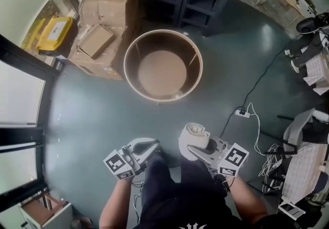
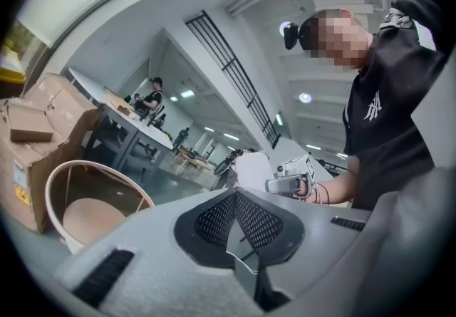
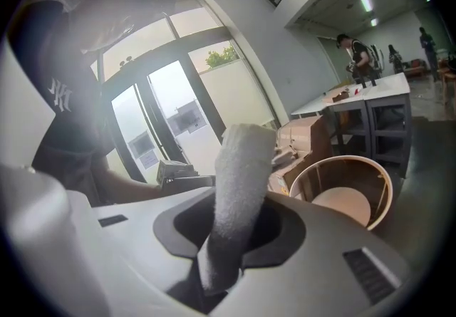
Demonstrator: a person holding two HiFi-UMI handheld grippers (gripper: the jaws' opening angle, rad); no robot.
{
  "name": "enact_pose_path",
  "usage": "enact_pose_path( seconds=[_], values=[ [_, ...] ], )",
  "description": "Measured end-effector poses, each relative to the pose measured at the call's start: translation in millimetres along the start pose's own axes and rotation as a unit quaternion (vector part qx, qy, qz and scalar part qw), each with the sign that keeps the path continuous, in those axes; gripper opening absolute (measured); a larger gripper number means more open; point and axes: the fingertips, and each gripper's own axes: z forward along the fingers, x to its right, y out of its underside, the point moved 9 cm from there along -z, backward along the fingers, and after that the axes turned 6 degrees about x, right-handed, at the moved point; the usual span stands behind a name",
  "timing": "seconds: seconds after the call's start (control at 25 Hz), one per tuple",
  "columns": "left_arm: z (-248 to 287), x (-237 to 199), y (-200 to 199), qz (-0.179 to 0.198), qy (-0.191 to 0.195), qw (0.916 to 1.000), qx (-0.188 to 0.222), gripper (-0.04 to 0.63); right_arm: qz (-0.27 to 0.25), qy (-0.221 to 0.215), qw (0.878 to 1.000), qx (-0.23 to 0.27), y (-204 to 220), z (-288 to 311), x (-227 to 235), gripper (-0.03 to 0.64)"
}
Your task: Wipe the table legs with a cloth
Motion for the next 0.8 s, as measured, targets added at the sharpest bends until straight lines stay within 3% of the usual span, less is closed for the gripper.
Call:
enact_pose_path(
  seconds=[0.16,0.32,0.44,0.64,0.8],
  values=[
    [21,-5,19,-0.007,-0.061,0.9981,0.001,0.006,0.001,-0.054,0.999,-0.003,2,1,41,0.092],
    [45,-1,33,0.008,-0.117,0.9929,-0.019,0.006,-0.05,-0.104,0.993,-0.021,5,0,75,0.092],
    [63,-8,44,0.019,-0.138,0.9899,-0.025,0.006,-0.089,-0.126,0.988,-0.023,10,7,109,0.092],
    [52,-38,69,0.02,-0.179,0.9837,-0.003,0.006,-0.101,-0.153,0.983,-0.019,31,46,149,0.092],
    [37,-63,91,0.022,-0.17,0.9847,-0.027,0.006,-0.114,-0.139,0.984,-0.02,70,75,160,0.092]
  ],
)
